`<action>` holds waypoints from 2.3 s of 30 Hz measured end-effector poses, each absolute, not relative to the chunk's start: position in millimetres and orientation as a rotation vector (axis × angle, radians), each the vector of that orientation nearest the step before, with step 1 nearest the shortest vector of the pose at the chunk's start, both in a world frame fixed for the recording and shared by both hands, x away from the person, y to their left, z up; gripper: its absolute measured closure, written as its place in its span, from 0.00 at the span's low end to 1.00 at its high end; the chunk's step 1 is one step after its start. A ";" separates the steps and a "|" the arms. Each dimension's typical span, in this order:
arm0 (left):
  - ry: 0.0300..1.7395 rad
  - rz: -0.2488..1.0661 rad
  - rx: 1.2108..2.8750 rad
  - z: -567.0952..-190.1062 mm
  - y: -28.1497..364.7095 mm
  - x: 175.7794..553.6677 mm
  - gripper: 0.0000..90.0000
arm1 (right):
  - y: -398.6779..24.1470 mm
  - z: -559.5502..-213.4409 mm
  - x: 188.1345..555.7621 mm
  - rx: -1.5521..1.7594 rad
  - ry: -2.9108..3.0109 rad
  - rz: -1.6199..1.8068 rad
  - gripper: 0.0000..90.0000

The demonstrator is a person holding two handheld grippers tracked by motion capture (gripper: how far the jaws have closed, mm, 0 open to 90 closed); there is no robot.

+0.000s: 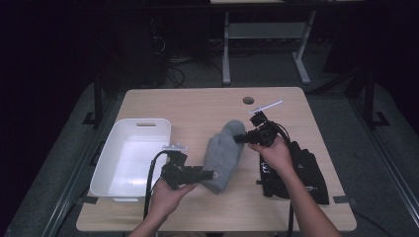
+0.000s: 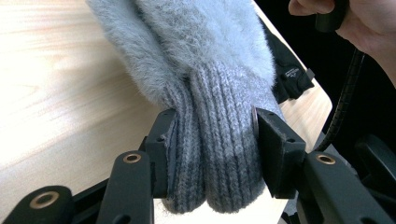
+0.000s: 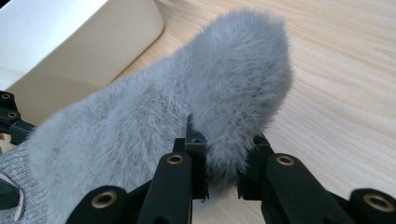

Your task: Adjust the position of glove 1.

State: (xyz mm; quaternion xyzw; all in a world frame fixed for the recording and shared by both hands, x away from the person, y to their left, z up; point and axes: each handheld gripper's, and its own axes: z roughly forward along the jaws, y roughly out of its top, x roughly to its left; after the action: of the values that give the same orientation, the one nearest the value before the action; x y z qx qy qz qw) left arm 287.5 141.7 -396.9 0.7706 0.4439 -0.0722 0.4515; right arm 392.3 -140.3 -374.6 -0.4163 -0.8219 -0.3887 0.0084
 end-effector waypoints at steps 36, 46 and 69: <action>1.066 -0.085 1.860 -345.5 190.3 284.8 0.59 | -104.5 -316.2 403.0 -1.201 -2.492 -1.370 0.86; 1.071 -0.046 1.843 -335.9 209.4 279.7 0.59 | -88.1 -306.6 407.9 -1.166 -2.410 -1.434 0.86; 1.127 0.012 1.787 -328.1 260.4 265.7 0.59 | -30.5 -295.3 417.8 -1.063 -2.362 -1.452 0.86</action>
State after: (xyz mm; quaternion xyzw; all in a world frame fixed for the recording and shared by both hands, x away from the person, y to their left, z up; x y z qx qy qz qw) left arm 265.7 260.4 -328.1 0.7363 0.4645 0.0050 0.4920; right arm 417.8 -30.5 -295.3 -0.3568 -0.7924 -0.4873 0.0860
